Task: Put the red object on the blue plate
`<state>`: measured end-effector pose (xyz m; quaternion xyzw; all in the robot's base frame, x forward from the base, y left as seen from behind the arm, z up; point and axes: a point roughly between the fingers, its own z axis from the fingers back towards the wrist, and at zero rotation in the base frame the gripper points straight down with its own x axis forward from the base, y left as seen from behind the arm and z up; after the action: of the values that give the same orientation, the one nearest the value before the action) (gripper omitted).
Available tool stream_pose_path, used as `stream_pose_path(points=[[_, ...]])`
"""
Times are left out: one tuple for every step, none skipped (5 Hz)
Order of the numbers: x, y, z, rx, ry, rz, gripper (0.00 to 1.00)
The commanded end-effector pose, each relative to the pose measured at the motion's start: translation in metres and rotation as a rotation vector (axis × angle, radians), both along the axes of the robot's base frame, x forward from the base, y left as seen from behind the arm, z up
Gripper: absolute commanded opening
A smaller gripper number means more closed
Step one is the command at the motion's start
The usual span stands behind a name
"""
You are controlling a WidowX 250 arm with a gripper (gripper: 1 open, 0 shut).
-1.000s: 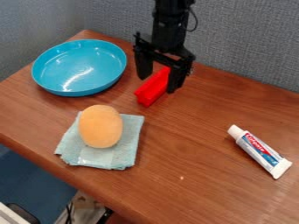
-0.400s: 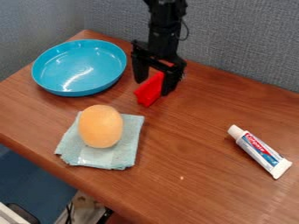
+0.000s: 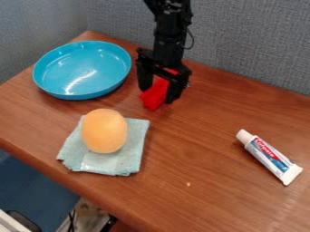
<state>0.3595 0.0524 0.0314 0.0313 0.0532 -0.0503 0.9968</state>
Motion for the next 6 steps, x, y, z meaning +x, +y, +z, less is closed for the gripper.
stream_pose_path(points=[[0.0104,0.0099,0.0111,0.013,-0.056,0.012,1.0],[0.0126,0.0106,0.0082,0.01,-0.062,0.013,0.0],[0.016,0.0147,0.0055,0.003,-0.068,0.007,0.0],[0.0178,0.0182,0.0024,-0.005,-0.071,0.004,0.0],[0.0164,0.0182,0.002,-0.012,-0.075,0.003,0.0],[0.014,0.017,0.0026,-0.02,-0.077,-0.001,0.0]])
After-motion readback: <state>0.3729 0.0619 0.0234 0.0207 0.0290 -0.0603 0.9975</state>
